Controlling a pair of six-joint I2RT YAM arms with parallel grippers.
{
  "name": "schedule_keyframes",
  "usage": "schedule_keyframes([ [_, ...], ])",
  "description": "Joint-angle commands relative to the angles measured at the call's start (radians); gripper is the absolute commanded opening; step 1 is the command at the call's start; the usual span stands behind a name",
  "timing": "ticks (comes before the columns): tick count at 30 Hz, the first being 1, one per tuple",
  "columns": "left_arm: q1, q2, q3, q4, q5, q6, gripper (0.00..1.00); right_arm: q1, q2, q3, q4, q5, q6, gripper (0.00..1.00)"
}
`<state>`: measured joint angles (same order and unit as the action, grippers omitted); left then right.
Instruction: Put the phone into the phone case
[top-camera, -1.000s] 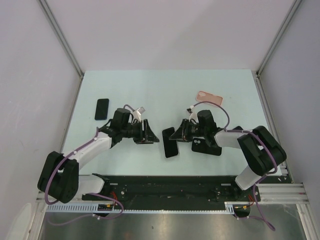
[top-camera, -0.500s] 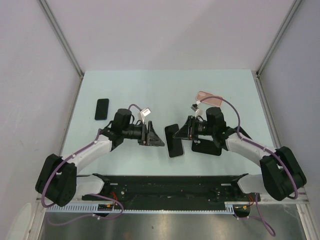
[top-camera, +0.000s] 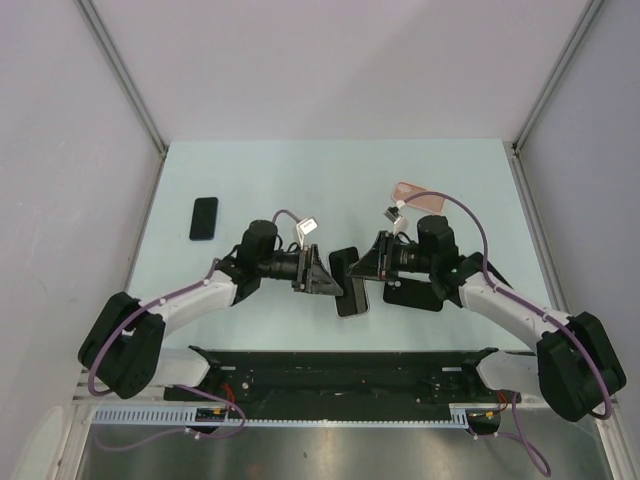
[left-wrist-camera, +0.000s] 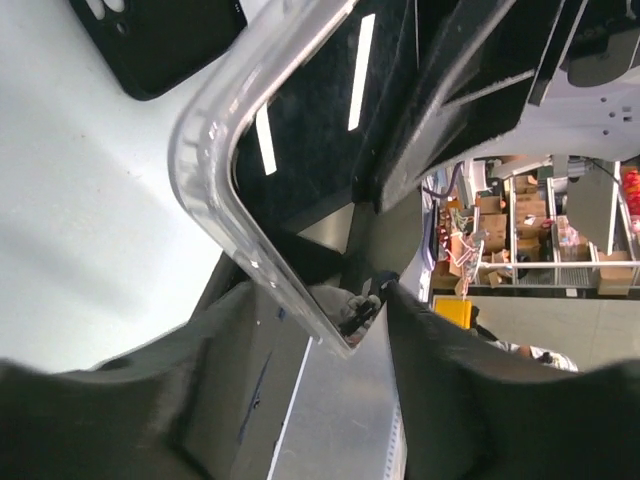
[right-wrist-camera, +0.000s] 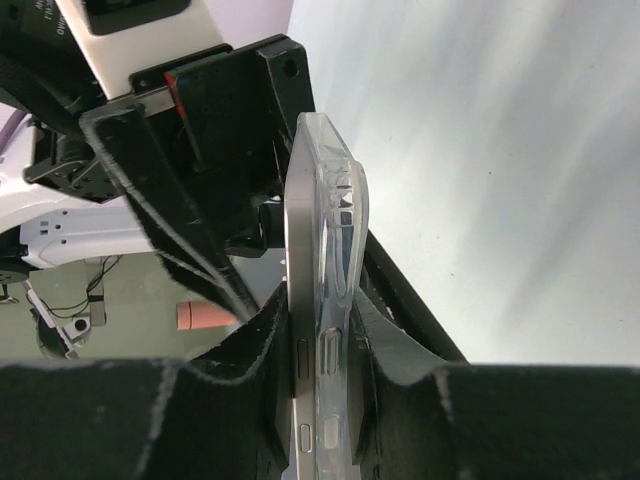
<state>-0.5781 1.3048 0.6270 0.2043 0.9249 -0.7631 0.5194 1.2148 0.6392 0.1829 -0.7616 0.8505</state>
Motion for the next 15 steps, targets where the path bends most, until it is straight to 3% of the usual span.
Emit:
schedule_keyframes([
  [1, -0.02, 0.013, -0.009, 0.142, 0.017, -0.071, 0.52, 0.017, -0.047, 0.019, 0.069, 0.005, 0.062, 0.04],
  [4, -0.02, 0.022, -0.033, 0.222, 0.022, -0.122, 0.46, 0.014, -0.058, 0.017, 0.047, 0.015, 0.055, 0.13],
  [5, -0.02, 0.027, -0.039, 0.268, 0.026, -0.148, 0.44, 0.013, -0.06, 0.017, 0.034, 0.019, 0.053, 0.22],
  [8, -0.02, 0.053, -0.053, 0.313, 0.04, -0.169, 0.4, 0.013, -0.069, 0.017, 0.026, 0.001, 0.055, 0.33],
  [11, -0.02, 0.086, -0.052, 0.329, 0.057, -0.176, 0.36, 0.011, -0.093, 0.016, 0.012, -0.004, 0.056, 0.39],
  [15, -0.02, 0.111, -0.076, 0.423, 0.066, -0.229, 0.36, -0.005, -0.121, 0.016, 0.003, -0.027, 0.052, 0.36],
])
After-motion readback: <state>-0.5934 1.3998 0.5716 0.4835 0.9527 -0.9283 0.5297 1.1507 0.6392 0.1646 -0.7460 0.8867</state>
